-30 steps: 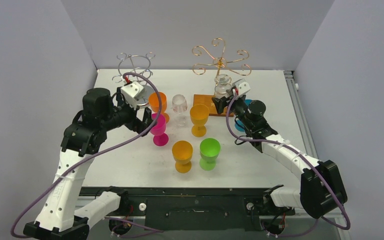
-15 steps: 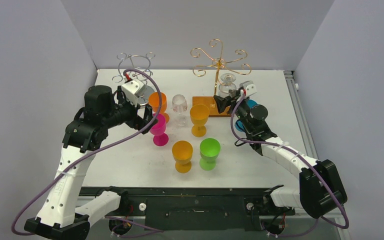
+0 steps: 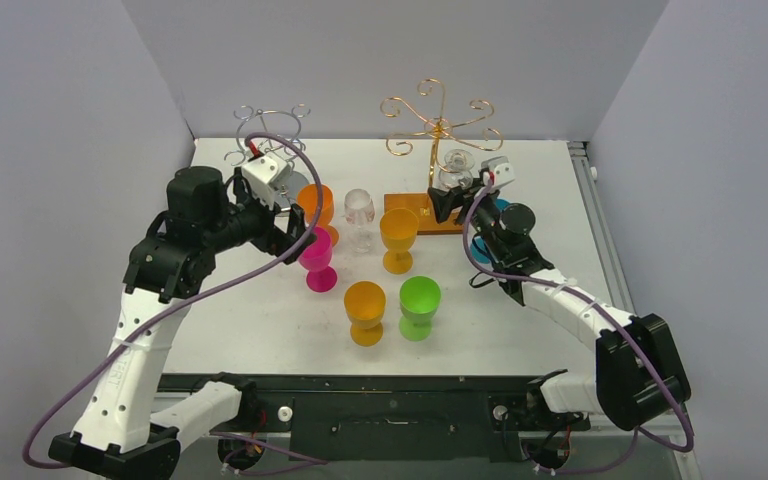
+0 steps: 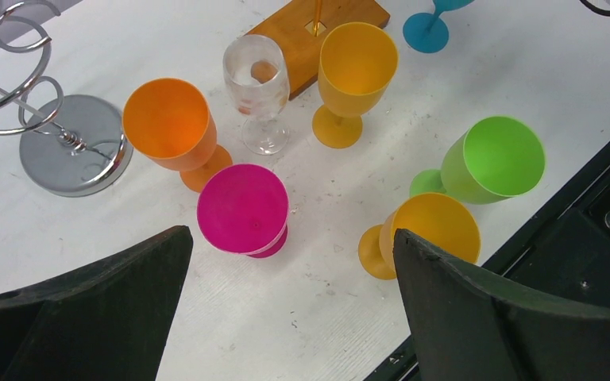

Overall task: Place the wine glass upside down on the wine glass rack
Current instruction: Turn the wine glass upside down at the wine rack, then adjust the wine rack at the center of the board.

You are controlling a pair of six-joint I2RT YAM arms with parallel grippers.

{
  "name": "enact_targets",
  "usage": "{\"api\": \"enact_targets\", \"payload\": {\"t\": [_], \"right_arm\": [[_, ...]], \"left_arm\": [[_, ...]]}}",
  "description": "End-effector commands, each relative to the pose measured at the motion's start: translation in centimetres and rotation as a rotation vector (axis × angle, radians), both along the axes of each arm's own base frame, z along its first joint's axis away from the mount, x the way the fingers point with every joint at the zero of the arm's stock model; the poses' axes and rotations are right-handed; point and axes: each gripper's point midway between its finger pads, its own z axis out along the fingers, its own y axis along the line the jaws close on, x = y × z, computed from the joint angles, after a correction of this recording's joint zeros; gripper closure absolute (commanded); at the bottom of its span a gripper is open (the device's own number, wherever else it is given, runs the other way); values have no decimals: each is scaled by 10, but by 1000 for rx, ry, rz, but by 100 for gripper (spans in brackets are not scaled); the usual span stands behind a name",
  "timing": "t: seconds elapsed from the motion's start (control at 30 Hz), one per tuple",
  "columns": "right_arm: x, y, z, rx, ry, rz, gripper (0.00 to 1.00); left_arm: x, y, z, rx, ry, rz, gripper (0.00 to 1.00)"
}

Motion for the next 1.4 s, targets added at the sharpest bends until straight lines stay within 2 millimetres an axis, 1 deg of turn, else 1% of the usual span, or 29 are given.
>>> {"api": "enact_targets", "payload": {"t": [0.0,0.2,0.3,0.37,0.47,0.5,0.53,0.57,0.6,0.7,0.77,0.83,0.9,0.97,1.0,1.07,1.13,1.17,1.27,1.3,1.37], "right_arm": [[-5,1,51,37,-108,26,29],[-18,0,52,-10,-54,57,28],[-31,0,51,-26,-21,87,27],[-40,-5,50,-43,-3,87,27],[-54,-18,49,-61,33,58,26],[-58,-25,51,-60,42,36,26],[-63,-32,52,-56,52,13,25],[-67,-40,55,-46,59,-13,25],[-71,-50,61,-33,58,-45,25],[-82,-74,80,-18,73,-130,25],[-80,-83,95,-18,101,-164,25],[-69,-92,113,-5,142,-216,30],[-53,-100,127,-2,196,-266,36],[-32,-109,142,20,235,-309,40],[-22,-113,151,43,239,-325,41],[-2,-116,163,94,243,-330,42],[20,-114,171,122,251,-318,42],[31,-112,172,126,265,-309,42],[63,-98,163,119,327,-252,44],[76,-93,153,115,357,-235,44],[89,-82,149,119,369,-185,44]], "left_arm": [[8,-9,29,-56,-51,-17,4],[27,-24,39,-43,-57,-46,4],[37,-37,44,-35,-71,-65,4],[45,-49,48,-21,-89,-79,4],[56,-72,54,-4,-108,-103,4],[61,-79,55,0,-111,-110,4],[65,-85,62,-5,-126,-114,4],[69,-92,63,-6,-124,-120,4],[77,-98,62,-2,-118,-122,4],[87,-111,68,-12,-132,-133,4],[90,-118,68,-10,-139,-149,4],[92,-125,67,-4,-145,-156,4],[94,-130,66,0,-151,-158,4],[97,-133,65,0,-152,-155,4],[99,-134,65,0,-155,-149,4],[101,-134,65,2,-165,-139,4],[104,-134,66,3,-181,-132,4],[105,-134,67,4,-192,-131,4],[110,-135,70,4,-213,-126,4],[111,-137,70,3,-216,-131,4],[109,-141,70,3,-224,-158,4]]}}
